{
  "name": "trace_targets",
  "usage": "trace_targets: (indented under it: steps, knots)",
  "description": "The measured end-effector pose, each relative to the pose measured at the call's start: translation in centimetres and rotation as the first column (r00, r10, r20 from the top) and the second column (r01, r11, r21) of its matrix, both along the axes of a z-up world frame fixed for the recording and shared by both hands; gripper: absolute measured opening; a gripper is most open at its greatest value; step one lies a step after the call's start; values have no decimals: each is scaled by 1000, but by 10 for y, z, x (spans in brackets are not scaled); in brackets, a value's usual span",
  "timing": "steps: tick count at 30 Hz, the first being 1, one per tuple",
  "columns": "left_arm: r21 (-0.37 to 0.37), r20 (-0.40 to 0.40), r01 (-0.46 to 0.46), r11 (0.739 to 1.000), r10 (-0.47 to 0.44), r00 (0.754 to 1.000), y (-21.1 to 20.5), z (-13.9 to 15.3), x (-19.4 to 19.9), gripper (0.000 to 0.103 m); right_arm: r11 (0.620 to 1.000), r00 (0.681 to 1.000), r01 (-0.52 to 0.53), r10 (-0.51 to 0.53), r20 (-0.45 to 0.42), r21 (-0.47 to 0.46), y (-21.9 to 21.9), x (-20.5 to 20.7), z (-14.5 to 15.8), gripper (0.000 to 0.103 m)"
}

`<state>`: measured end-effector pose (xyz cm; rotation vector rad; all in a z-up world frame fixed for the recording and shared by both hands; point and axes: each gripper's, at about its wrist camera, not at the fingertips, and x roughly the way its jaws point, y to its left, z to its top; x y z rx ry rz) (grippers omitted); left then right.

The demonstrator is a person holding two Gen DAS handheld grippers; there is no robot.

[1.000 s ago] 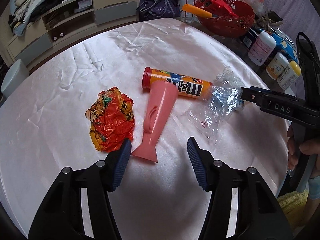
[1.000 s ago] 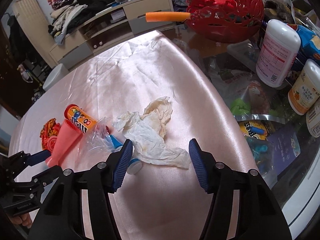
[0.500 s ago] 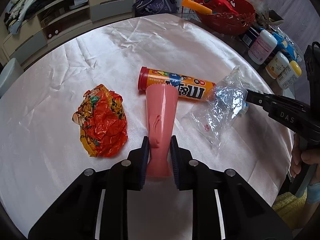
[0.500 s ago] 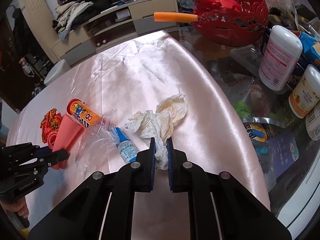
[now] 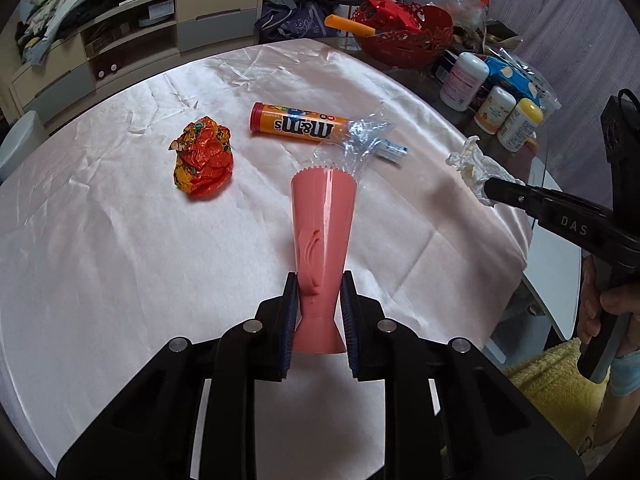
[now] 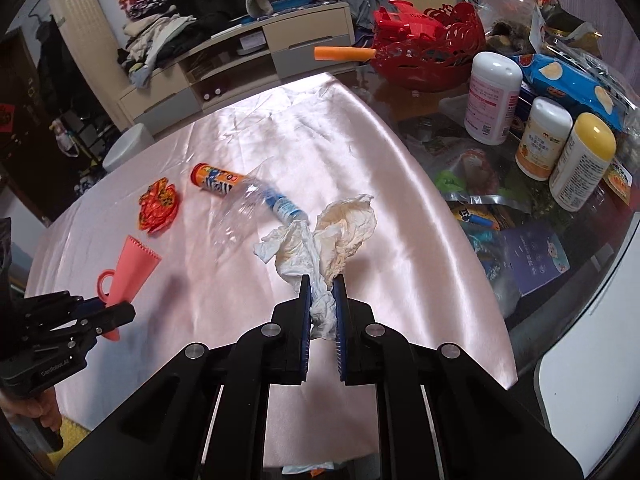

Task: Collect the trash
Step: 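Carry the cup and tissue down into the black bin and open both tools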

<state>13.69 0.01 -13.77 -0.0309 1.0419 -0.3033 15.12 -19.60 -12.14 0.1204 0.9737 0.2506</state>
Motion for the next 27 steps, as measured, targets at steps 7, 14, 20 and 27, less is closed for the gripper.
trace_targets:
  steps: [7, 14, 20, 27]
  knots:
    - [-7, 29, 29, 1000, -29, 999, -13, 18, -61, 20, 1000, 1000, -20, 20, 0, 21, 5, -63, 8, 12]
    - [-22, -6, 52, 998, -52, 999, -26, 7, -112, 20, 999, 999, -30, 30, -39, 19, 4, -120, -4, 12]
    - [-25, -55, 78, 997, -79, 995, -41, -17, -146, 20, 1000, 995, -17, 19, -96, 21, -3, -155, -28, 12]
    - [-10, -128, 99, 995, -100, 987, -57, -54, -172, 20, 1000, 989, -14, 17, -149, 21, -1, -182, -55, 12]
